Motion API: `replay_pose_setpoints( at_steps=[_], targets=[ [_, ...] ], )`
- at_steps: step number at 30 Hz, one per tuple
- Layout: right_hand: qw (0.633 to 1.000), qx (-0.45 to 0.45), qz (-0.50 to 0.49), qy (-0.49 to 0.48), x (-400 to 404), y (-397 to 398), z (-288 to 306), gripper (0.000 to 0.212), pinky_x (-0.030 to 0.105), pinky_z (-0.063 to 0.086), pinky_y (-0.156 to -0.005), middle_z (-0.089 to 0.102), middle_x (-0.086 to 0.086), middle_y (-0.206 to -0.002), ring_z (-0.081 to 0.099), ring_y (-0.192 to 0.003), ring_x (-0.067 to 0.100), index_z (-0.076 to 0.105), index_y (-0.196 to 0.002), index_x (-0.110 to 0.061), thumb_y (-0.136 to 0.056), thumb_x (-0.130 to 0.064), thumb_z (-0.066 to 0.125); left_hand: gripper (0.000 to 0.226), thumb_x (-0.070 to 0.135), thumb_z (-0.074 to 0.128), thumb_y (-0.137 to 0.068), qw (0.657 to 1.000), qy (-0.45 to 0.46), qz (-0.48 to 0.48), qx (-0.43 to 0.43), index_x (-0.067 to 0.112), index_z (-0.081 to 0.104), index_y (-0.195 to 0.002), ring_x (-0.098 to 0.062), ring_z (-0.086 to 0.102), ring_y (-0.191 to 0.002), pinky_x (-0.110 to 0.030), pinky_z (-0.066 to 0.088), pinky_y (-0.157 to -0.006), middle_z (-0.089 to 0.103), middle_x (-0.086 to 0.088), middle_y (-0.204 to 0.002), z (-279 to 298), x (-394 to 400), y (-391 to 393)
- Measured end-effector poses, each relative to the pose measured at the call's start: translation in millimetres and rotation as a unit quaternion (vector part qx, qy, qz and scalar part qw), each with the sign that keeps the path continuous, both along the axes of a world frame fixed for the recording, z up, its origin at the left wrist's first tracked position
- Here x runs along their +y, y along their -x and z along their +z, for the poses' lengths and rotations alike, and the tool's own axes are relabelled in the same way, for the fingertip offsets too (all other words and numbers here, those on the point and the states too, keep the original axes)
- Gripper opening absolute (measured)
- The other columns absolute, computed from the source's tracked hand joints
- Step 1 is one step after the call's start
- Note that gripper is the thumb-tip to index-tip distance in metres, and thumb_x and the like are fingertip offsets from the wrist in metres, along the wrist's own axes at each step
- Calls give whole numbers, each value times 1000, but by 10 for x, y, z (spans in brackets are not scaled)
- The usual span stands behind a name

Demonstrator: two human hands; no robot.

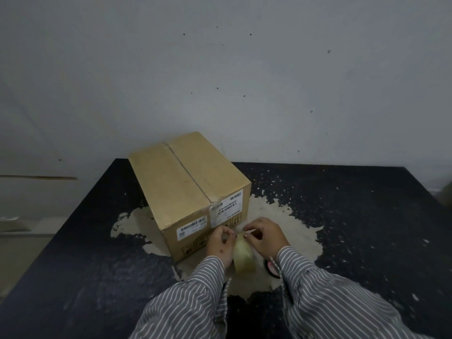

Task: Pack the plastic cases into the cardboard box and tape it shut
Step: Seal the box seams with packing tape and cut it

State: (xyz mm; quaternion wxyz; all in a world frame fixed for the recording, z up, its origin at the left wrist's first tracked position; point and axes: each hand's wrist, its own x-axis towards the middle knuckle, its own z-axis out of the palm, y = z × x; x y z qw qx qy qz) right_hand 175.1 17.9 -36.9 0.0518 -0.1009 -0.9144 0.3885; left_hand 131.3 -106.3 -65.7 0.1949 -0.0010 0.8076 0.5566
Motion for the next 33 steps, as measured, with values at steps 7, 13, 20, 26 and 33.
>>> replay_pose_setpoints(
  at_steps=[7,13,20,26,33],
  targets=[
    [1000,-7,-5,-4,7,48,-19,8,0,42,-68,53,-4,-91,50,-71,-4,70,-90,-8,-83,-9,65,23,10,55,-90,1000,-6,-19,17,22,49,-71,-21,52,-85,-32,44,-82,54,1,-81,41,-7,-6],
    [999,-42,0,-20,28,103,7,6,20,46,-89,46,0,-99,50,-88,12,64,-89,-10,-88,-9,59,22,8,55,-89,999,-27,-40,24,22,49,-73,-27,56,-93,-41,47,-89,56,1,-83,61,14,-27],
    [995,-64,-14,-73,37,211,144,18,22,45,-86,41,0,-100,46,-85,13,51,-72,-17,-85,-10,60,18,9,55,-90,994,-95,-7,-51,22,47,-99,-23,55,-84,-48,53,-77,57,-6,-98,97,76,-68],
    [972,-172,58,-152,48,200,46,21,27,42,-93,47,7,-121,52,-98,22,61,-105,-12,-84,-15,62,43,5,62,-84,972,-87,123,-182,12,42,-121,-37,56,-107,-49,49,-94,53,-10,-105,-3,-88,-19],
    [973,-172,29,-150,-199,290,106,33,36,46,-93,57,6,-122,57,-108,25,56,-117,-19,-86,-29,55,23,1,62,-82,964,-97,232,-81,9,51,-101,-26,56,-93,-33,45,-87,57,-11,-99,37,-192,1]
  ],
)
